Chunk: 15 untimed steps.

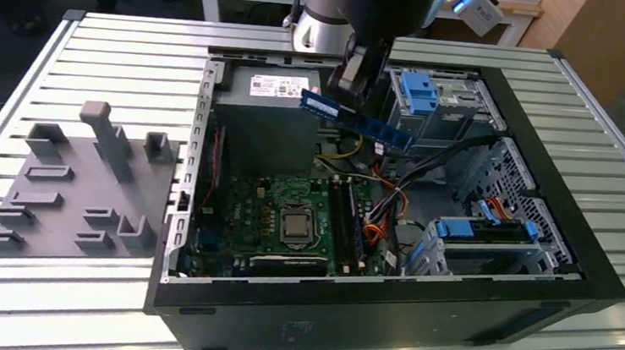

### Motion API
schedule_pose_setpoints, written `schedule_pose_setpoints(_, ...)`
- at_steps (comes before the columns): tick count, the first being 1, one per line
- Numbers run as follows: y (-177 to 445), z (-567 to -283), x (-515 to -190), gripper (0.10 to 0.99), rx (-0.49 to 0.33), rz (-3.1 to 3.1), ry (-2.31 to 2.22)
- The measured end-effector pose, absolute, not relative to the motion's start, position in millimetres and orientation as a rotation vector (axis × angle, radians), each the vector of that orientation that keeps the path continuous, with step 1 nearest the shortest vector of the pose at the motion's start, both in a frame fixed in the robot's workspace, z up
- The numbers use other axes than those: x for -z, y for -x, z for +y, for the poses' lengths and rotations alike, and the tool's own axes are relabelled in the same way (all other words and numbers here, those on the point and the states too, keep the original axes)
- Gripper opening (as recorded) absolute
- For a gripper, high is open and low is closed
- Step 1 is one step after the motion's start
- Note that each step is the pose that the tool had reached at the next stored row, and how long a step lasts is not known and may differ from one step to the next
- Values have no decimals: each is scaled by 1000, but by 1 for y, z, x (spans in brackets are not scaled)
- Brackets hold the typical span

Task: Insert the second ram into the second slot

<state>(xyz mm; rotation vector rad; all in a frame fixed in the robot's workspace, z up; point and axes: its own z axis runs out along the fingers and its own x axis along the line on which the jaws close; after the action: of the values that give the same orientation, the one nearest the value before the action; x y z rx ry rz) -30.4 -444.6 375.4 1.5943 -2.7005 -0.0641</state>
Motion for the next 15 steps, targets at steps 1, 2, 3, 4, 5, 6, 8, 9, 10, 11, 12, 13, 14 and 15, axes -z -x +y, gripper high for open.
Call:
schedule_pose_setpoints(1, 30, -445, -375, 137, 64, -2704, -1589)
schedule_pose_setpoints(2, 30, -445, -375, 137, 64, -2707, -1583)
schedule_pose_setpoints(3, 30, -445, -375, 137, 64, -2711, -1578)
schedule_pose_setpoints(4, 30, -445, -375, 137, 64, -2714, -1572)
schedule_pose_setpoints(5, 30, -445, -375, 137, 64, -2717, -1567)
schedule_pose_setpoints(6, 30, -445, -375, 137, 64, -2721, -1561)
schedule_pose_setpoints(8, 30, -445, -375, 137, 64, -2726, -1552)
schedule_pose_setpoints(9, 30, -445, -375, 137, 64, -2729, -1547)
schedule_pose_setpoints(10, 30, -445, -375, 137, 64, -2731, -1543)
schedule_pose_setpoints(11, 30, -445, -375, 137, 64, -2733, -1539)
schedule_pose_setpoints(12, 30, -445, -375, 137, 64, -2736, -1535)
schedule_pose_setpoints(13, 30, -445, -375, 137, 64, -2738, -1531)
schedule_pose_setpoints(14, 30, -445, -375, 137, 64, -2741, -1526)
schedule_pose_setpoints(15, 30, -445, -375, 137, 64, -2743, -1522)
